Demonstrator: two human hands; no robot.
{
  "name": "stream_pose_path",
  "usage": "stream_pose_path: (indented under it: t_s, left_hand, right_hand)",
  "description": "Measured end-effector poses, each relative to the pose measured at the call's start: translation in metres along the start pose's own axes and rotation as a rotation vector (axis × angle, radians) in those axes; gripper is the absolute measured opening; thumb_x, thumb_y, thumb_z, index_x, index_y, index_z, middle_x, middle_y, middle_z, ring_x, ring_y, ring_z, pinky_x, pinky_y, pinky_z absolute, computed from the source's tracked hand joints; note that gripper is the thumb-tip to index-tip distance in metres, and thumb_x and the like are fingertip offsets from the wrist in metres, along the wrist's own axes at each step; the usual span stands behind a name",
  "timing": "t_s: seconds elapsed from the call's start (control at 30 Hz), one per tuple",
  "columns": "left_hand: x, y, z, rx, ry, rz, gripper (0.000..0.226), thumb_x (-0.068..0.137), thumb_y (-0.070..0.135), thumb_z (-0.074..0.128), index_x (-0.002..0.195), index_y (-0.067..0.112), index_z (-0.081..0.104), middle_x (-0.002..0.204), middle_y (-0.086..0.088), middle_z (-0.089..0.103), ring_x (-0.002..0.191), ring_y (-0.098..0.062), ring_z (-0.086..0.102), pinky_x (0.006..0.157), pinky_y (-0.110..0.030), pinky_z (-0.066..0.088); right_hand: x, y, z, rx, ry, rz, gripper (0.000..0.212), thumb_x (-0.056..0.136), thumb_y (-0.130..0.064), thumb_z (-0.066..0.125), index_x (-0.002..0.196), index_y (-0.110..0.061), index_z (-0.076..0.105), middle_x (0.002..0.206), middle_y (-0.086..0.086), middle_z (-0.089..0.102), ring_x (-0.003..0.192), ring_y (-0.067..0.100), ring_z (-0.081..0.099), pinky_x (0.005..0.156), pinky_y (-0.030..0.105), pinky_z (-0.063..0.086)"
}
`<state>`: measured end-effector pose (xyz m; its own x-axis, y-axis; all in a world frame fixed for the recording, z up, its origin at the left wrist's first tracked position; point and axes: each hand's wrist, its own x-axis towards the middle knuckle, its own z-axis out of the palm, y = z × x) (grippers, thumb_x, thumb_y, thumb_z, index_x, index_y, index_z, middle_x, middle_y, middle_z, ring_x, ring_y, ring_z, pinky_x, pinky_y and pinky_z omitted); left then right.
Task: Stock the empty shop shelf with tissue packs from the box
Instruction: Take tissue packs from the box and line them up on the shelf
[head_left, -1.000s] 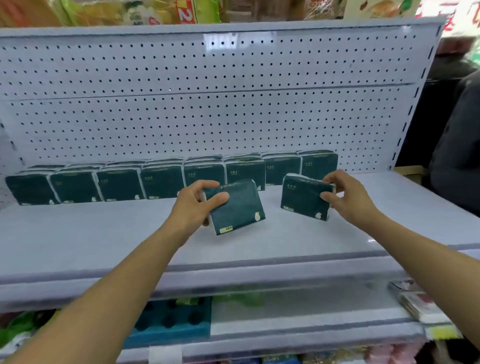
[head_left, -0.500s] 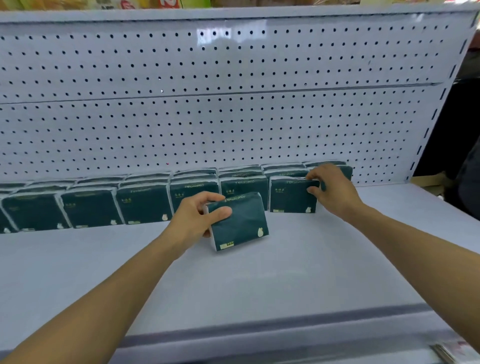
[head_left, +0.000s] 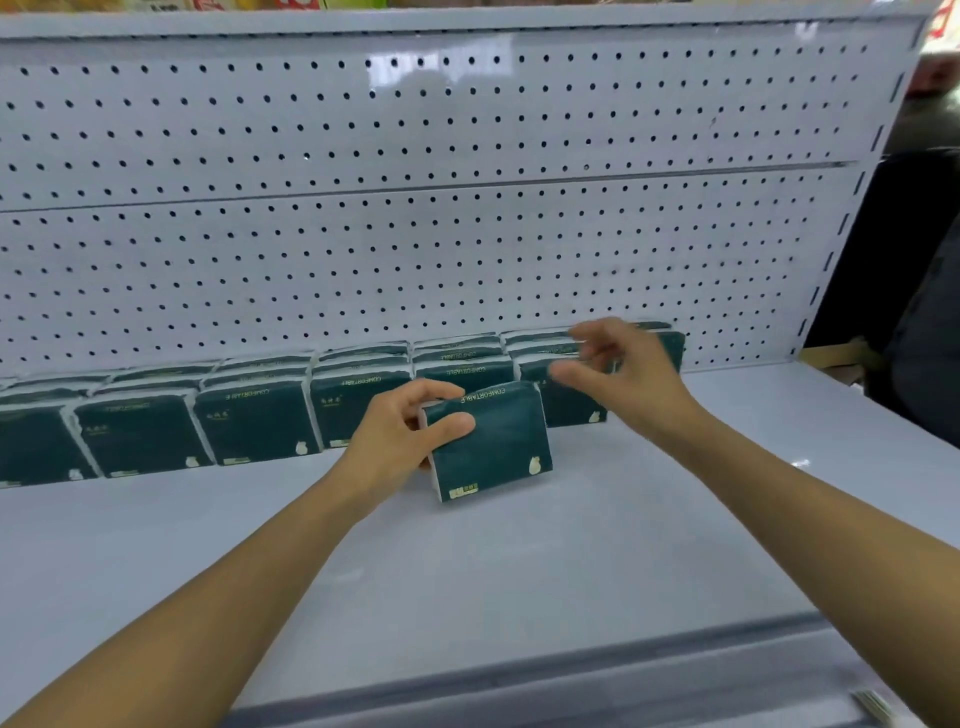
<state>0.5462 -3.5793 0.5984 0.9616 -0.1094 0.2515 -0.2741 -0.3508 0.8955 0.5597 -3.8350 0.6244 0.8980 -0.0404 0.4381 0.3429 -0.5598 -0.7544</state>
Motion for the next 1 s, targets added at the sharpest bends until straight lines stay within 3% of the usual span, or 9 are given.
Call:
stream_pose_path:
  t_s: [0.1, 0.17, 0.23, 0.33, 0.43, 0.53, 0.6, 0.87, 1.0]
  left_hand:
    - [0.005, 0.012, 0.027, -0.031, -0.010, 0.059, 0.025, 0.080, 0.035, 0.078, 0.103, 0.040, 0.068, 0.089, 0.002, 0.067, 0.069, -0.021, 0.046, 0.057, -0.026, 0.054]
    - [0.008, 0.018, 0.047, -0.014, -0.046, 0.087, 0.025, 0.081, 0.040, 0.075, 0.104, 0.045, 0.065, 0.104, 0.008, 0.067, 0.075, -0.016, 0.053, 0.072, -0.038, 0.058]
    - [0.010, 0.022, 0.065, 0.050, -0.095, 0.163, 0.032, 0.088, 0.048, 0.064, 0.119, 0.044, 0.056, 0.117, 0.018, 0.061, 0.093, -0.008, 0.058, 0.090, -0.043, 0.054]
    - [0.021, 0.021, 0.080, 0.449, -0.030, 0.361, 0.063, 0.091, 0.061, 0.049, 0.145, 0.033, 0.033, 0.145, 0.014, 0.042, 0.129, -0.006, 0.042, 0.110, -0.036, 0.036]
    - [0.046, 0.017, 0.092, 0.902, 0.037, 0.517, 0.085, 0.091, 0.063, 0.049, 0.156, 0.023, 0.011, 0.162, 0.003, 0.018, 0.147, -0.017, 0.019, 0.121, -0.041, 0.012]
    - [0.072, 0.010, 0.103, 1.293, -0.050, 0.576, 0.097, 0.092, 0.070, 0.039, 0.153, 0.021, -0.019, 0.165, -0.001, -0.011, 0.152, -0.020, -0.007, 0.122, -0.048, -0.006]
    - [0.084, 0.005, 0.108, 1.403, -0.087, 0.632, 0.098, 0.093, 0.069, 0.038, 0.148, 0.023, -0.029, 0.164, -0.002, -0.017, 0.151, -0.023, -0.010, 0.120, -0.052, -0.007]
    - [0.099, 0.001, 0.120, 1.485, -0.073, 0.596, 0.094, 0.096, 0.063, 0.038, 0.141, 0.028, -0.037, 0.164, -0.001, -0.017, 0.152, -0.026, -0.003, 0.119, -0.055, -0.005]
    - [0.099, 0.001, 0.124, 1.476, -0.064, 0.558, 0.094, 0.097, 0.060, 0.039, 0.141, 0.027, -0.037, 0.164, -0.002, -0.013, 0.152, -0.026, -0.003, 0.120, -0.056, -0.001]
  right_hand:
    - [-0.020, -0.003, -0.001, 0.169, -0.336, 0.148, 0.054, 0.073, -0.032, 0.084, 0.117, -0.029, 0.054, 0.104, -0.011, 0.066, 0.094, 0.003, 0.063, 0.074, 0.013, 0.049]
    - [-0.024, 0.009, -0.009, 0.238, -0.298, 0.169, 0.046, 0.074, -0.019, 0.083, 0.113, -0.021, 0.059, 0.102, -0.007, 0.072, 0.092, 0.007, 0.068, 0.072, 0.017, 0.054]
    - [-0.027, 0.025, -0.027, 0.222, -0.250, 0.198, 0.040, 0.074, -0.015, 0.082, 0.108, -0.019, 0.061, 0.100, -0.006, 0.073, 0.091, 0.007, 0.068, 0.071, 0.019, 0.054]
    - [-0.031, 0.056, -0.061, 0.219, -0.207, 0.276, 0.035, 0.076, -0.009, 0.080, 0.106, -0.014, 0.063, 0.099, -0.004, 0.073, 0.088, 0.007, 0.069, 0.065, 0.016, 0.053]
    - [-0.027, 0.083, -0.089, 0.208, -0.081, 0.331, 0.035, 0.075, -0.005, 0.080, 0.105, -0.009, 0.064, 0.095, -0.003, 0.074, 0.086, 0.010, 0.070, 0.064, 0.017, 0.053]
    - [-0.013, 0.097, -0.101, 0.148, 0.003, 0.336, 0.033, 0.077, -0.005, 0.079, 0.106, -0.009, 0.063, 0.093, -0.005, 0.072, 0.079, 0.005, 0.067, 0.059, 0.013, 0.051]
    - [-0.002, 0.101, -0.101, 0.107, 0.012, 0.323, 0.032, 0.079, -0.007, 0.077, 0.107, -0.012, 0.062, 0.093, -0.007, 0.069, 0.082, 0.004, 0.064, 0.059, 0.011, 0.049]
    - [0.036, 0.115, -0.086, -0.020, 0.023, 0.252, 0.035, 0.085, -0.009, 0.072, 0.115, -0.019, 0.057, 0.102, -0.002, 0.065, 0.087, 0.005, 0.057, 0.057, 0.011, 0.044]
    - [0.046, 0.120, -0.077, -0.046, 0.036, 0.231, 0.038, 0.085, -0.011, 0.071, 0.121, -0.018, 0.059, 0.109, 0.000, 0.067, 0.102, 0.019, 0.061, 0.080, 0.033, 0.056]
